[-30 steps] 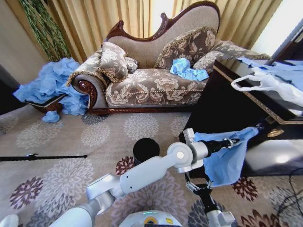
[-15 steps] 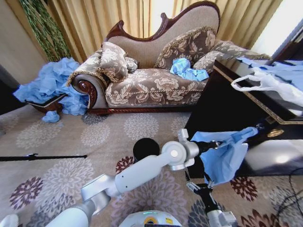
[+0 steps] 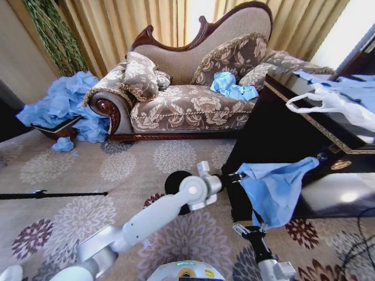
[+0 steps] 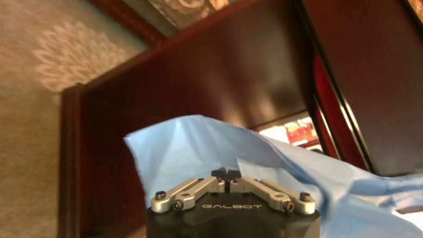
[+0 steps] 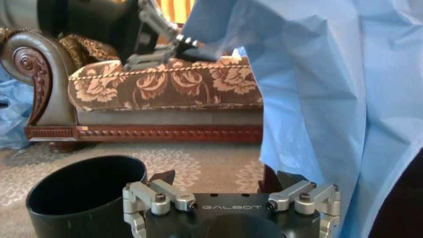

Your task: Place a garbage bag over the trash bin.

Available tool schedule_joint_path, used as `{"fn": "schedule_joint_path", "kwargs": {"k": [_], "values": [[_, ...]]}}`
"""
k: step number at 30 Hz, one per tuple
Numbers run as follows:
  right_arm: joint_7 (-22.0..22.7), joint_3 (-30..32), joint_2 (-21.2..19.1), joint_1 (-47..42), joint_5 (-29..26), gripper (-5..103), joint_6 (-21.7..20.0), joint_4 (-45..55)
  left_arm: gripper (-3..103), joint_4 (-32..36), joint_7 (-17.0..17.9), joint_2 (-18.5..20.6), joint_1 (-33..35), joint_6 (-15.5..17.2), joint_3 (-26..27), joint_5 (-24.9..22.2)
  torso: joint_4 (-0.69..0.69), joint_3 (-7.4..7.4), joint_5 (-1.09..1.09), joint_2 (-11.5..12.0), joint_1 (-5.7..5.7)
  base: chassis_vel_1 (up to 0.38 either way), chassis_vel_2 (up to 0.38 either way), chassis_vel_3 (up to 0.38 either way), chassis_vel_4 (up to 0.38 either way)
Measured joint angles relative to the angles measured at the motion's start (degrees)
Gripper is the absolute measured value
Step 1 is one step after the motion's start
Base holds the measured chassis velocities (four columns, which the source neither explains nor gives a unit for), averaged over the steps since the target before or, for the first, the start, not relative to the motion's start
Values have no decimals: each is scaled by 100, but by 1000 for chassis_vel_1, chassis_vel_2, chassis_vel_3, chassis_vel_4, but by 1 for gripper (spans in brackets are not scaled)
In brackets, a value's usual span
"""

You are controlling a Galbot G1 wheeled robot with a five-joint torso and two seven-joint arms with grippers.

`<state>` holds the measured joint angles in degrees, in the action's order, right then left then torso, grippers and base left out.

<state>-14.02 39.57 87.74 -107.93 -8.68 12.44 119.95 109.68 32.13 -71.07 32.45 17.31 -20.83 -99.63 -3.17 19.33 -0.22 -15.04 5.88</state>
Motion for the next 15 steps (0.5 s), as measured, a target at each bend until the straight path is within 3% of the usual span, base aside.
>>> {"fn": "schedule_joint_path", "kwargs": {"k": [15], "values": [[-100,-128,5,-132,130,100,-13,150,0,598,-10,802,1152,59,1326,6,1,0,0,0,0,0,0,0,0]]}}
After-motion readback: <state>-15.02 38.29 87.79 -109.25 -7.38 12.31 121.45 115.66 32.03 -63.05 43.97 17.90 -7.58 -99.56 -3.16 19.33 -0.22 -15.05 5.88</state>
